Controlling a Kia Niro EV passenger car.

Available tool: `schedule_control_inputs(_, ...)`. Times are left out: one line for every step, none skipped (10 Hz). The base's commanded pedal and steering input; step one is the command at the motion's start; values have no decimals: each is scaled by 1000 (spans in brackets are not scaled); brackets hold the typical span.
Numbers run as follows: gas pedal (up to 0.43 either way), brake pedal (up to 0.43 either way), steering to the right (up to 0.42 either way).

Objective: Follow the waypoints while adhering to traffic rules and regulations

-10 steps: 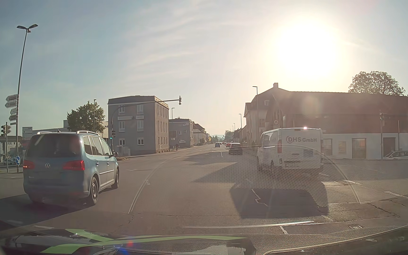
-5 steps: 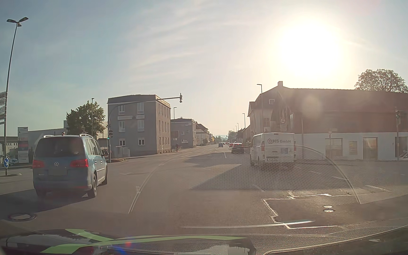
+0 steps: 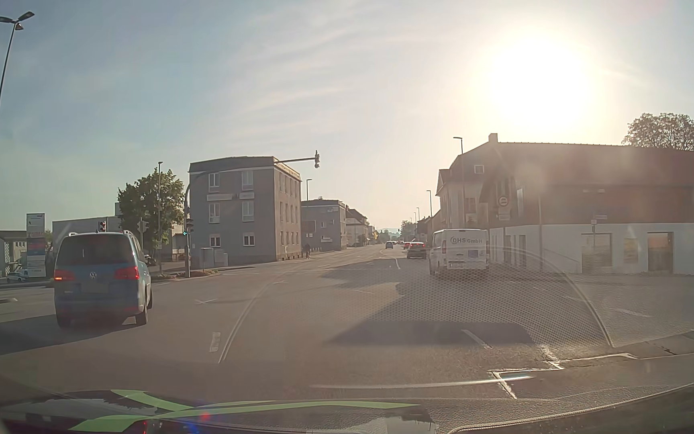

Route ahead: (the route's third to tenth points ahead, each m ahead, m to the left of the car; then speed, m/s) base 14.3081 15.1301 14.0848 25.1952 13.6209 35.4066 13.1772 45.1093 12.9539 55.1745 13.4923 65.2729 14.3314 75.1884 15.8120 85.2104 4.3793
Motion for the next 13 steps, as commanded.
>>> schedule_control_inputs(150, 0, -87)
schedule_control_inputs(150, 0, -93)
schedule_control_inputs(150, 0, -96)
schedule_control_inputs(150, 0, -97)
schedule_control_inputs(110, 0, -96)
schedule_control_inputs(28, 0, -95)
schedule_control_inputs(0, 0, -96)
schedule_control_inputs(0, 0, -98)
schedule_control_inputs(0, 0, -99)
schedule_control_inputs(0, 0, -103)
schedule_control_inputs(0, 0, -109)
schedule_control_inputs(0, 0, -121)
schedule_control_inputs(0, 0, -134)
